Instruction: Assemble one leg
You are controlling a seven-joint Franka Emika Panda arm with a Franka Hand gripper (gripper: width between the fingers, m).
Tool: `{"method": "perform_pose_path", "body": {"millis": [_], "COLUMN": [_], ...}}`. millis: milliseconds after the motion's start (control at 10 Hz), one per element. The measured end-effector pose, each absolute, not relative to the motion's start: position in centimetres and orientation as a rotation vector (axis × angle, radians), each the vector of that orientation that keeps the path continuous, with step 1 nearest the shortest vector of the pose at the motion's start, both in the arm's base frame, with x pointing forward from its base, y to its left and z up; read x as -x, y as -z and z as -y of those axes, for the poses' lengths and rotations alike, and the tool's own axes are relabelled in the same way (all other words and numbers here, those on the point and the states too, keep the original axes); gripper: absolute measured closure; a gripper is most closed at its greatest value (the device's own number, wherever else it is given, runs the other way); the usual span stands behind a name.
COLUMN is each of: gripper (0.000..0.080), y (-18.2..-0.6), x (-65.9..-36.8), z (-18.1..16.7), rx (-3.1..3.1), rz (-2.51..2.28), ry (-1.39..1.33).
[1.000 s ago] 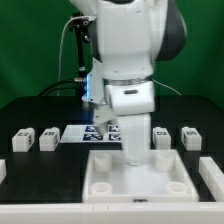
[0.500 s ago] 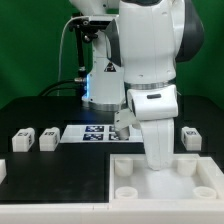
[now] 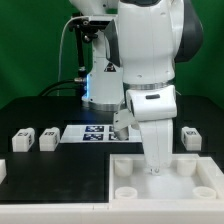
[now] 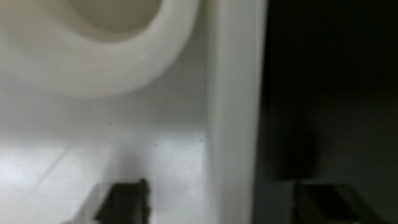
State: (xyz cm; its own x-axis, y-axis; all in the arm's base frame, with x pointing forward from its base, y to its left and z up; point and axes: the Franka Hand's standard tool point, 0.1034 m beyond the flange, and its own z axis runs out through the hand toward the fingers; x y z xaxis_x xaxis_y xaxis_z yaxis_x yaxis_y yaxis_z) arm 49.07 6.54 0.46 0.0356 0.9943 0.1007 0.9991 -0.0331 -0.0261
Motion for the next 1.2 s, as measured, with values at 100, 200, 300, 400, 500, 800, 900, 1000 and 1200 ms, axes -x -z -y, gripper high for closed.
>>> {"method": "perform_pose_path", "body": {"millis": [100, 200, 300, 400, 500, 800, 900, 1000, 1200], "gripper": [0.0254, 0.0254, 0.0175, 0.0154, 0.0154, 0.0151, 0.0151, 0.0151, 0.0151], "y": [-0.5, -0.5, -0.5, -0.5, -0.5, -0.5, -0.7, -2.0, -5.2], "x": [-49.1, -49.2, -49.2, -49.2, -49.2, -49.2, -49.2, -49.2, -49.0], "z": [-6.5, -6.5, -6.5, -6.5, -6.5, -6.5, -6.6, -7.3, -9.1], "rx": [2.196, 2.197, 2.197, 2.197, 2.197, 2.198, 2.21, 2.294, 2.47], "rz": [2.121, 2.122, 2.122, 2.122, 2.122, 2.121, 2.111, 2.024, 1.839], "ry": [0.086, 0.088, 0.089, 0.089, 0.089, 0.089, 0.091, 0.08, 0.063]}}
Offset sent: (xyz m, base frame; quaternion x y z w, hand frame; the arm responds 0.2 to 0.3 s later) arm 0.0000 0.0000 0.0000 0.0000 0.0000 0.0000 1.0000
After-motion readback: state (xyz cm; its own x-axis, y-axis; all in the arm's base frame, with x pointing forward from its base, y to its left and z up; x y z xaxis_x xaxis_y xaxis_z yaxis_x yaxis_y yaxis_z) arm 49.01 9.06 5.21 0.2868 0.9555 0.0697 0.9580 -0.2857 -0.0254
